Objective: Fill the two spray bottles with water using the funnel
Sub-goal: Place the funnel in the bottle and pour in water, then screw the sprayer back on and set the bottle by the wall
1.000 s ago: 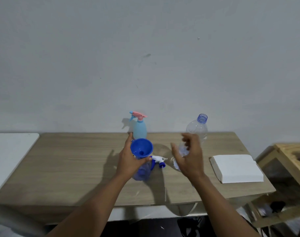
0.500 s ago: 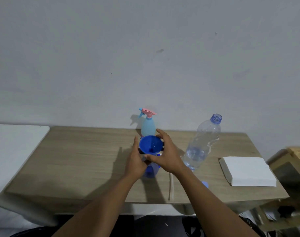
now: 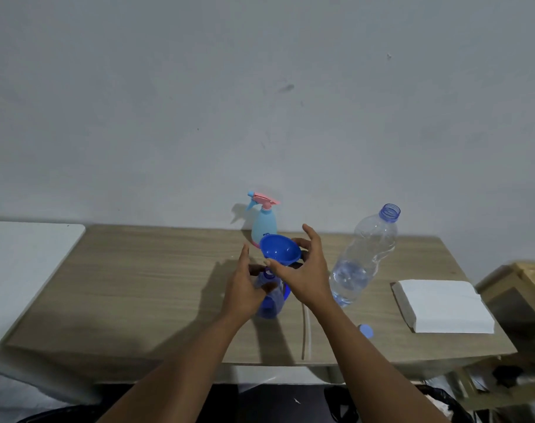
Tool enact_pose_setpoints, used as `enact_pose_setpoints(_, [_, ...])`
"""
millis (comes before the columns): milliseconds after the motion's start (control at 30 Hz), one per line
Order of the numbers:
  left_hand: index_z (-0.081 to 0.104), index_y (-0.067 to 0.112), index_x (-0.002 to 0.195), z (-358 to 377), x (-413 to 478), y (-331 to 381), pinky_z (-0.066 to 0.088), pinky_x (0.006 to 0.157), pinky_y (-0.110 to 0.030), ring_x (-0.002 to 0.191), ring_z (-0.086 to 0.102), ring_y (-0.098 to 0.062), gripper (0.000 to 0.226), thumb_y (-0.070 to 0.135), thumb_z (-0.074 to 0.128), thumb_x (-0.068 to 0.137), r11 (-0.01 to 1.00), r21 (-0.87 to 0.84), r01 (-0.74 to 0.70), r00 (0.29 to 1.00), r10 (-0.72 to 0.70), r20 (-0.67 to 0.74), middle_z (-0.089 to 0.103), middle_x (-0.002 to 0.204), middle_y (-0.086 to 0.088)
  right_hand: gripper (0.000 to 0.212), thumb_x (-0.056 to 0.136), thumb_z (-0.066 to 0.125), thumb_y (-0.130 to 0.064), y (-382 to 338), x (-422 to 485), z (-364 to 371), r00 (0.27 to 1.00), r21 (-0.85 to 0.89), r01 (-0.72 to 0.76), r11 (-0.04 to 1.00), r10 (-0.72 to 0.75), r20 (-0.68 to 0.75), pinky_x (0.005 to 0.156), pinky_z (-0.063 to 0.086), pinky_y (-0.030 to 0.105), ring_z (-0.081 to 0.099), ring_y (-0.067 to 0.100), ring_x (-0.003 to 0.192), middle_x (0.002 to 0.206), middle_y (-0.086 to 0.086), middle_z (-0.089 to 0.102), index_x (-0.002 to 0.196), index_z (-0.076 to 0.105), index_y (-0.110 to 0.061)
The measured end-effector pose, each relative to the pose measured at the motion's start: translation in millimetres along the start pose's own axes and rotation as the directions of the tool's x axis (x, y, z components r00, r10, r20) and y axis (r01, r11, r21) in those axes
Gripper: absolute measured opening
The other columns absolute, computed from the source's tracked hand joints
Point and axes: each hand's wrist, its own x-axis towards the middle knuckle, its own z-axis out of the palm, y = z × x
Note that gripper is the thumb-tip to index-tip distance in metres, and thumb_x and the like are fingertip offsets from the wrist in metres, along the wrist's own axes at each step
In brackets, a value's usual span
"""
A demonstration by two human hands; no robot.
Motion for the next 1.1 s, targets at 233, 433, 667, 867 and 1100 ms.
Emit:
enact_pose_setpoints(233, [0.018,0.02,0.157,-11.0,2.2,-12.0,0.053,0.094,-0.031,0.103,0.066,-0.012,0.109,0.005,0.085,0.073,0.996,0.008,-0.085,0.996,0.086,-0.016,0.069,0.1,0.011,0.088,0.073,0.088,-0.014,8.6,-5.5,-20.4,0.968,0.315,-0.16,0.935,0.212,-0.135,0.077,0.058,0.022,0.067,0.011,0.104,0.123,-0.001,0.056,0.143,0.036,-0.026])
enact_pose_setpoints(433, [0.019,0.021,0.157,-23.8,12.0,-27.3,0.056,0.092,-0.041,0.103,0.066,-0.012,0.111,0.015,0.089,0.07,0.989,0.094,-0.115,0.991,0.12,-0.057,0.071,0.104,0.009,0.078,0.062,0.095,-0.013,53.9,-25.5,-31.6,0.958,0.098,-0.277,0.956,0.283,-0.053,0.081,0.059,0.03,0.065,0.024,0.107,0.117,0.009,0.06,0.122,0.046,-0.014])
enact_pose_setpoints(667, [0.019,0.025,0.157,-23.3,10.8,-27.0,0.056,0.093,-0.041,0.105,0.064,-0.007,0.109,0.019,0.088,0.073,0.99,0.096,-0.106,0.992,0.113,-0.064,0.07,0.106,0.013,0.07,0.058,0.092,-0.034,83.2,-38.0,-18.1,0.939,-0.424,-0.122,0.898,0.242,0.244,0.081,0.051,0.019,0.061,0.013,0.1,0.115,-0.006,0.057,0.118,0.057,-0.028])
enact_pose_setpoints(867, [0.02,0.025,0.157,-24.0,8.4,-22.0,0.056,0.093,-0.039,0.106,0.063,-0.008,0.107,0.02,0.087,0.074,0.988,0.108,-0.11,0.991,0.118,-0.065,0.068,0.106,0.012,0.095,0.063,0.087,-0.044,90.6,-33.2,5.0,0.872,-0.745,0.063,0.665,0.325,0.365,0.101,0.044,0.045,0.048,0.027,0.125,0.137,0.004,0.052,0.143,0.037,-0.026])
enact_pose_setpoints(1100, [0.021,0.026,0.156,-25.5,7.7,-22.9,0.054,0.096,-0.04,0.108,0.062,-0.008,0.105,0.021,0.087,0.074,0.99,0.098,-0.098,0.993,0.105,-0.061,0.067,0.106,0.017,0.096,0.064,0.087,-0.04,105.9,-38.9,12.3,0.876,-0.725,0.036,0.688,0.327,0.354,0.102,0.039,0.041,0.045,0.024,0.126,0.135,0.002,0.054,0.142,0.034,-0.027])
